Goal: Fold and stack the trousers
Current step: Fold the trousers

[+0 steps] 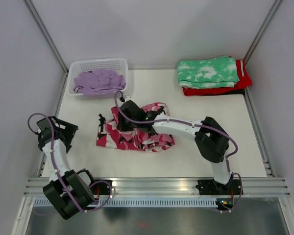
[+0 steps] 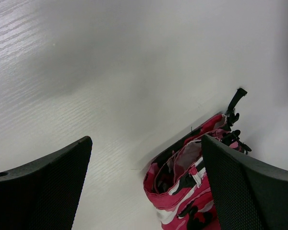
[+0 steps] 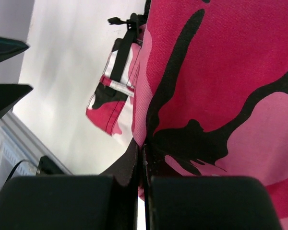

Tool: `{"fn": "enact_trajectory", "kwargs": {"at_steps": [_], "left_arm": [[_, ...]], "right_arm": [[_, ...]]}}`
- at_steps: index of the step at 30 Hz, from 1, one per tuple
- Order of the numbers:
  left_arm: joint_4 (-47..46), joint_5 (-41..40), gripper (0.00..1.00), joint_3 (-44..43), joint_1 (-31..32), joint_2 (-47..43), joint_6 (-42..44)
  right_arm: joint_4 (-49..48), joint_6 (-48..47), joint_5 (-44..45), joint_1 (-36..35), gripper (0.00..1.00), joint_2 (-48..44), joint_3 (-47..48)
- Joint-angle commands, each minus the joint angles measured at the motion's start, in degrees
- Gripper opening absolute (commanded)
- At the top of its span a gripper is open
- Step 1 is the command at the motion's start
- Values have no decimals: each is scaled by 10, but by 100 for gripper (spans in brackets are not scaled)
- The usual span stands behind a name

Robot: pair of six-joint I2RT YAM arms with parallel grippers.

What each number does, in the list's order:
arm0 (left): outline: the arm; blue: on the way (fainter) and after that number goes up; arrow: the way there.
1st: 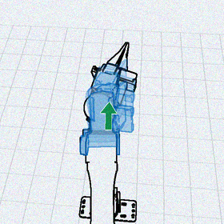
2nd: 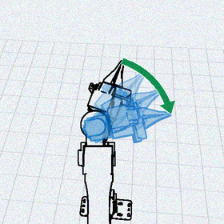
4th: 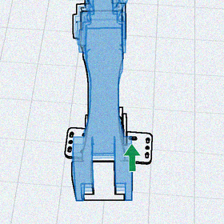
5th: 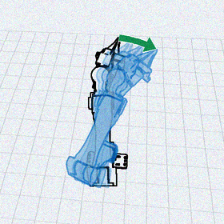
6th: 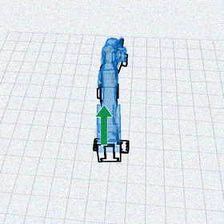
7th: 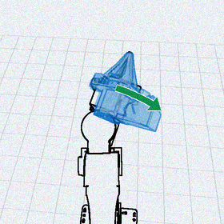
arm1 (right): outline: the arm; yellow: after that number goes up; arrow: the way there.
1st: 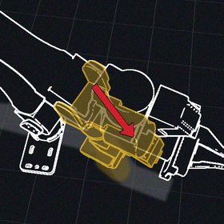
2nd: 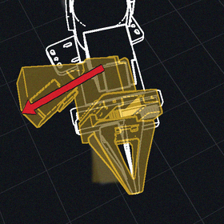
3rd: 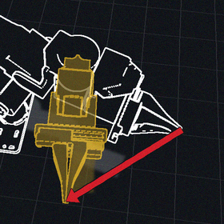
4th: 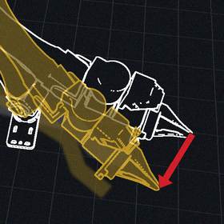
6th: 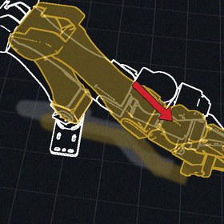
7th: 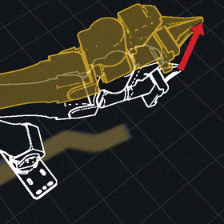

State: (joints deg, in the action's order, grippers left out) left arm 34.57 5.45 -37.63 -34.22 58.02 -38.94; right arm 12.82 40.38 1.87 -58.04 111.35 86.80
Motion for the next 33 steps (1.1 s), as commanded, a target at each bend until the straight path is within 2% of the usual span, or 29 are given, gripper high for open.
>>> {"fn": "enact_trajectory", "kwargs": {"at_steps": [1, 6, 14, 19, 21, 23, 24, 25, 27, 30, 33], "left_arm": [[-7, 26, 100, 10, -9, -13, 28], [-12, 48, 99, 15, -15, -16, 40], [-17, 60, 99, 22, -15, -26, 45], [-17, 60, 99, 21, -15, -27, 49], [-17, 57, 99, 21, -15, -30, 51], [-16, 60, 99, 20, -15, -33, 52], [-16, 61, 99, 19, -15, -34, 54], [-20, 65, 99, 19, -15, -35, 56], [-23, 85, 100, 17, -15, -37, 60], [-29, 140, 100, 10, -14, -36, 57], [-49, 191, 100, 3, -14, -38, 58]], "right_arm": [[-73, 56, 35, -15, 0, 37, 56], [-89, 97, 95, -28, 0, 67, 67], [-150, 126, 61, -38, 0, 91, 71], [-136, 105, 62, -57, 1, 117, 104], [-100, 95, 56, -59, 14, 131, 126], [-52, 80, 52, -58, 33, 135, 155], [-40, 54, 49, -59, 43, 131, 161], [-28, 42, 46, -59, 60, 126, 166], [9, 3, 51, -59, 78, 99, 173], [64, -51, 46, -54, 84, 61, 195], [122, -76, 66, -46, 84, 16, 210]]}}
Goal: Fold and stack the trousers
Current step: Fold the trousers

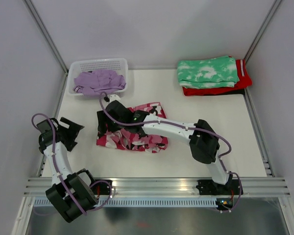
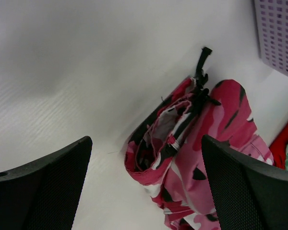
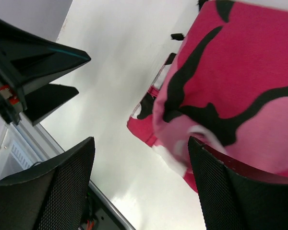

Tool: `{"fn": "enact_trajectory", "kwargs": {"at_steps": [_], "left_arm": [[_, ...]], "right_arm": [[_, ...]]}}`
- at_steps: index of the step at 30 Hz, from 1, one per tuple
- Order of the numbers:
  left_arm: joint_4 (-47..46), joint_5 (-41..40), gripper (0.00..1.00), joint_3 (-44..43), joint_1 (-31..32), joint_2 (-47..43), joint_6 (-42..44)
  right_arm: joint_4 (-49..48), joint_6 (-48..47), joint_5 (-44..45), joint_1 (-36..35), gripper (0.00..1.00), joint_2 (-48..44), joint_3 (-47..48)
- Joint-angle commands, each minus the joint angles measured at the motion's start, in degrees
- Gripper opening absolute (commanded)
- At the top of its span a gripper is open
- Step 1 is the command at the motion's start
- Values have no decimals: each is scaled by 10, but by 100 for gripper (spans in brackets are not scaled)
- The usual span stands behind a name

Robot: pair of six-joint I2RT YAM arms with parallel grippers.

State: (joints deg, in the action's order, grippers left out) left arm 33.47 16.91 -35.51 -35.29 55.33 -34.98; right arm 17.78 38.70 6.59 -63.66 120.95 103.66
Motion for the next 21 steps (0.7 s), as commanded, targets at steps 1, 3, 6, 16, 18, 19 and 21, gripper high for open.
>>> {"fn": "enact_trajectory", "kwargs": {"at_steps": [1, 3, 6, 16, 18, 19, 21], "left_arm": [[-43, 110, 100, -22, -3, -13, 20], [-52, 141, 98, -33, 4, -17, 29], [-32, 133, 96, -68, 64, -29, 40], [-2, -150, 71, -152, 529, 22, -38], [-12, -166, 58, -149, 588, 43, -57], [-17, -166, 50, -145, 597, 52, -64], [-26, -187, 41, -128, 602, 73, -73]], "right_arm": [[85, -67, 33, 14, 84, -94, 38], [116, -65, 69, 44, 84, -141, 0], [116, -64, 75, 118, 81, -216, -112], [73, -94, 105, 301, 76, -432, -388], [65, -90, 93, 305, 76, -441, -413], [59, -87, 74, 307, 76, -447, -423], [39, -75, 55, 307, 76, -450, -447]]}}
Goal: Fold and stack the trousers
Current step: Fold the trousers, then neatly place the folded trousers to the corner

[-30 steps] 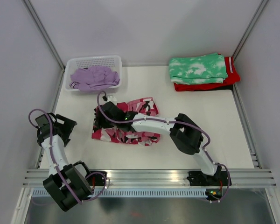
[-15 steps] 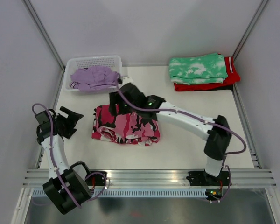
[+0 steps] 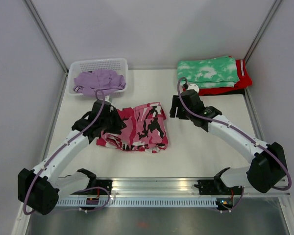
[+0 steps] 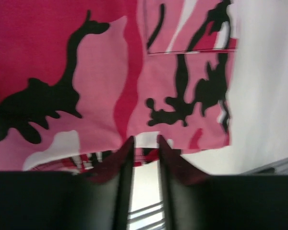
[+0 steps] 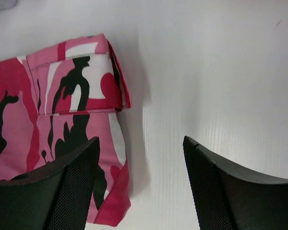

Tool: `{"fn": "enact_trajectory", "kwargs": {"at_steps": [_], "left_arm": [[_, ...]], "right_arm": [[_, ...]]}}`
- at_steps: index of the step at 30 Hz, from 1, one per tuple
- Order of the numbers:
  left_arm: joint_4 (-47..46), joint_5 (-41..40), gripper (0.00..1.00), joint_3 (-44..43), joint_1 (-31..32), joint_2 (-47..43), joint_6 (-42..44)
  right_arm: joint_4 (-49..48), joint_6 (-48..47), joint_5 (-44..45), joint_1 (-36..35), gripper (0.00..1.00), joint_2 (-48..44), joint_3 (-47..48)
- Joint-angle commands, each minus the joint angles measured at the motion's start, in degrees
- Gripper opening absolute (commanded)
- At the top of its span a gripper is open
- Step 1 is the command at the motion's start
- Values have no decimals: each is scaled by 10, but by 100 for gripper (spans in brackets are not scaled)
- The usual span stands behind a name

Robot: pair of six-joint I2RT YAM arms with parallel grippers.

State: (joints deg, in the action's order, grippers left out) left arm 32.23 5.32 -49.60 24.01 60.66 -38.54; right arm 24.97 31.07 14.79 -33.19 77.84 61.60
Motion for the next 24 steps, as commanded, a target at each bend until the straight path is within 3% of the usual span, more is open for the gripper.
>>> {"fn": "enact_trajectory", "kwargs": {"at_steps": [1, 4, 6, 11, 15, 21, 24], "left_arm": [[-10, -90, 24, 18, 10, 25, -53], [34, -180, 2, 42, 4, 28, -99], [40, -190, 2, 70, -23, 13, -107], [-16, -76, 2, 159, -127, -25, -115], [17, -114, 2, 177, -160, -31, -115], [-5, -75, 3, 188, -220, -5, -77], [2, -59, 19, 158, -220, -17, -27]], "right_arm": [[-39, 7, -46, 2, 76, -19, -34], [-53, 15, -70, 2, 76, -15, -52], [-63, 19, -90, 2, 76, -13, -64], [-102, 37, -145, 2, 78, 0, -83], [-170, 51, -220, -7, 78, 25, -117], [-209, 48, -249, -48, 78, 67, -137], [-222, 47, -249, -66, 74, 83, -149]]}}
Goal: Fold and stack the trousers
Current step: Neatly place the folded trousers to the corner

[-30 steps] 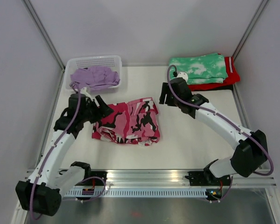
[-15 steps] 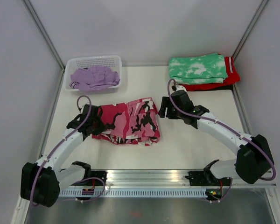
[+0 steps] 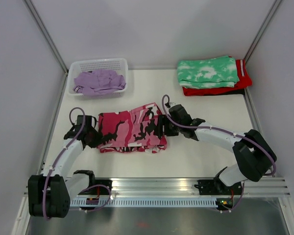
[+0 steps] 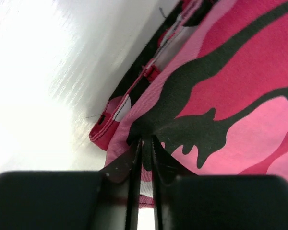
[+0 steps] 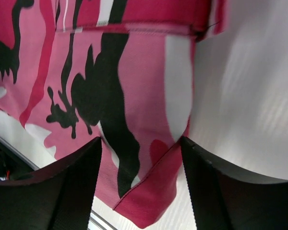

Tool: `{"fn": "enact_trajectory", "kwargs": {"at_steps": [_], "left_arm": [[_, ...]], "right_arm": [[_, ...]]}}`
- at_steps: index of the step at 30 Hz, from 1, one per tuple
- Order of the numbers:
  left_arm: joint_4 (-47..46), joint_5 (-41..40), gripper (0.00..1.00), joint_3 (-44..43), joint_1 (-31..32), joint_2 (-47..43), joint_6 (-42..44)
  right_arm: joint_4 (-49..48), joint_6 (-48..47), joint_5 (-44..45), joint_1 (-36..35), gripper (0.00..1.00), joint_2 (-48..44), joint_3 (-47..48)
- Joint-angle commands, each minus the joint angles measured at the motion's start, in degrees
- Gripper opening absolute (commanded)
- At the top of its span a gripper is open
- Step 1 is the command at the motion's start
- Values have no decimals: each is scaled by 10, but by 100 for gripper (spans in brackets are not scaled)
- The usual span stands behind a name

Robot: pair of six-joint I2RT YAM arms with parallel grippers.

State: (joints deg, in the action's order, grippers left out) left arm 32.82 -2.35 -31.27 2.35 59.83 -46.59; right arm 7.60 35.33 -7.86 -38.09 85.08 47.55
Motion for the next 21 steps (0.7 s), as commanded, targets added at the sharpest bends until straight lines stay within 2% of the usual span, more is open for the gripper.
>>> {"fn": "enact_trajectory", "kwargs": {"at_steps": [1, 3, 5, 8, 9, 10, 11, 13, 14, 16, 18, 21], "left_arm": [[0, 21, 22, -35, -3, -15, 62], [19, 33, 36, -70, -3, -36, 81], [27, 45, 45, -97, -3, -57, 97], [41, 62, 61, -122, -3, -75, 116], [43, 63, 63, -128, -3, -77, 118], [44, 60, 68, -129, -3, -78, 120], [42, 60, 77, -129, -3, -75, 125], [30, 68, 88, -129, -3, -64, 136], [23, 69, 95, -127, -3, -44, 151], [14, 54, 96, -132, -3, -13, 163], [6, 37, 96, -136, -4, 37, 173], [-32, 27, 95, -135, -9, 90, 188]], "right_arm": [[-49, 4, -23, -19, 71, 16, -11], [-43, -1, -23, -22, 65, 26, -19], [-37, -3, -15, -23, 59, 26, -35], [-22, -12, -10, -25, 58, 19, -48], [-17, -17, -8, -25, 58, 17, -48], [1, -19, -7, -25, 60, 11, -42], [15, -32, -3, -25, 67, 6, -34], [55, -40, 28, -25, 75, -17, -2], [64, -43, 42, -25, 87, -27, 10], [69, -50, 71, -21, 97, -53, 37], [64, -61, 102, -10, 98, -56, 54], [52, -62, 80, 18, 98, -23, 87]]}}
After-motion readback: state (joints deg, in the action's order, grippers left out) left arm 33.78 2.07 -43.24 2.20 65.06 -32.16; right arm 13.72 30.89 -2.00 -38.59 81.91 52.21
